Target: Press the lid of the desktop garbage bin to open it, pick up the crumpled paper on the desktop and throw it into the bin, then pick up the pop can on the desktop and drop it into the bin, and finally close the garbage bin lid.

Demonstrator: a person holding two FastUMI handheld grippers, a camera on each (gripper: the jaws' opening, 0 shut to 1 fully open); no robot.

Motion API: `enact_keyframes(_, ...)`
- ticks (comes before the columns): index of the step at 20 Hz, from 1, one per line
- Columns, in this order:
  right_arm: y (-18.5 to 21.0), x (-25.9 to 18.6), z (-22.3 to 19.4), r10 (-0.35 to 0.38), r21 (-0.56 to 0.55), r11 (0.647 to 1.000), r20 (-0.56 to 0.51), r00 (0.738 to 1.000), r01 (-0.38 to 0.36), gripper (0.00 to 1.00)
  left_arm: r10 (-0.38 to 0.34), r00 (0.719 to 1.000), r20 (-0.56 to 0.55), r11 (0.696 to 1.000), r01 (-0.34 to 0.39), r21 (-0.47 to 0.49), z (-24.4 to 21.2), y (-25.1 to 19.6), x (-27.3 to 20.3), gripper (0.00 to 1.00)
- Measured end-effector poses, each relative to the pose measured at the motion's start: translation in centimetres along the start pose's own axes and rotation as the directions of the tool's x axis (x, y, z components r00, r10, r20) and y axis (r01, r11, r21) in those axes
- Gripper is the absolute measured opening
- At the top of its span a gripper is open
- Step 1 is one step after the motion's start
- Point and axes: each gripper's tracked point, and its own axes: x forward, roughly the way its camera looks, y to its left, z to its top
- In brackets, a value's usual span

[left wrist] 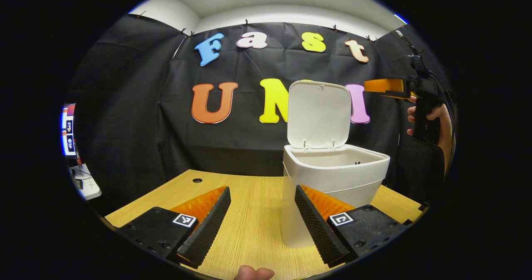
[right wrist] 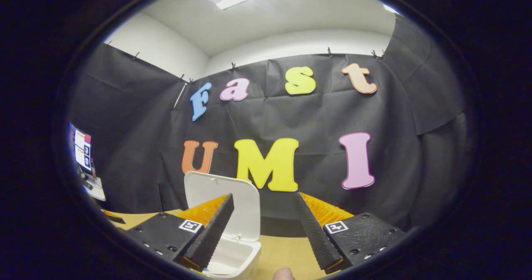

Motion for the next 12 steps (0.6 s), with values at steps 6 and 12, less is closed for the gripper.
enact_keyframes(6, 6.3, 4.9, 2.4, -0.002, 0.068, 0.998, 0.125, 0.992, -0.007, 0.90, 0.036, 0.999, 0.006, 0.999, -0.036, 0.010, -0.3, 3.0, -0.7, 1.00)
enact_keyframes(12, 6.8, 9.0, 1.0, -0.062, 0.090, 0.995, 0.124, 0.990, 0.051, 0.90, 0.063, 0.998, -0.017, 0.998, -0.063, -0.026, -1.4, 6.0, -0.1, 1.00)
